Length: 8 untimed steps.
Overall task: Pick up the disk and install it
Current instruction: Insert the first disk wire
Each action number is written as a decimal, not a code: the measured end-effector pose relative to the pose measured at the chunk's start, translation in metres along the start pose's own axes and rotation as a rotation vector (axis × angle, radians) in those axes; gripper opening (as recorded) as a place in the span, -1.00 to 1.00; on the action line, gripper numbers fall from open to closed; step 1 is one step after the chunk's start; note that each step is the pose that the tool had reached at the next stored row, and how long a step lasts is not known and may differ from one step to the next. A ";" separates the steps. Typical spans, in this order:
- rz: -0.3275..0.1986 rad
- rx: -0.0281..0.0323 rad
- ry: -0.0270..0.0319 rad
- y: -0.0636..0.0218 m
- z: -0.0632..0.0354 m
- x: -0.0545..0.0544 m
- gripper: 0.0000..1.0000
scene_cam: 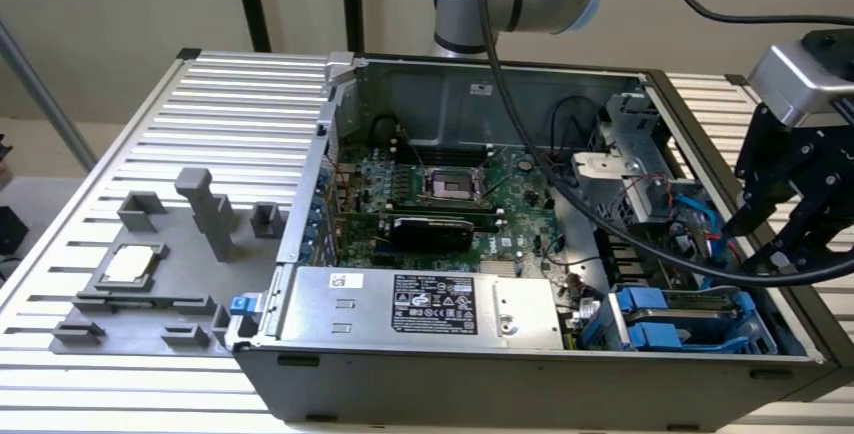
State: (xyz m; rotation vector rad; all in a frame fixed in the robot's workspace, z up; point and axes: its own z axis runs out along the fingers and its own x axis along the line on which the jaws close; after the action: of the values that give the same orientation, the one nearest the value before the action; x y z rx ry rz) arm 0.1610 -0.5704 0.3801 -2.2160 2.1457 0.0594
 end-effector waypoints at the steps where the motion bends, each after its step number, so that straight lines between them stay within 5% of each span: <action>1: -0.001 -0.0001 0.0000 0.0000 0.0020 -0.001 -0.18; 5: -0.006 -0.0008 0.0116 0.0000 0.0072 -0.001 -0.18; 8: -0.008 -0.0010 0.0149 0.0001 0.0122 0.000 -0.18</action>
State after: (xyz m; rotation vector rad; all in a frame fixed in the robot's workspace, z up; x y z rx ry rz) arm 0.1610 -0.5692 0.3679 -2.2320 2.1451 0.0438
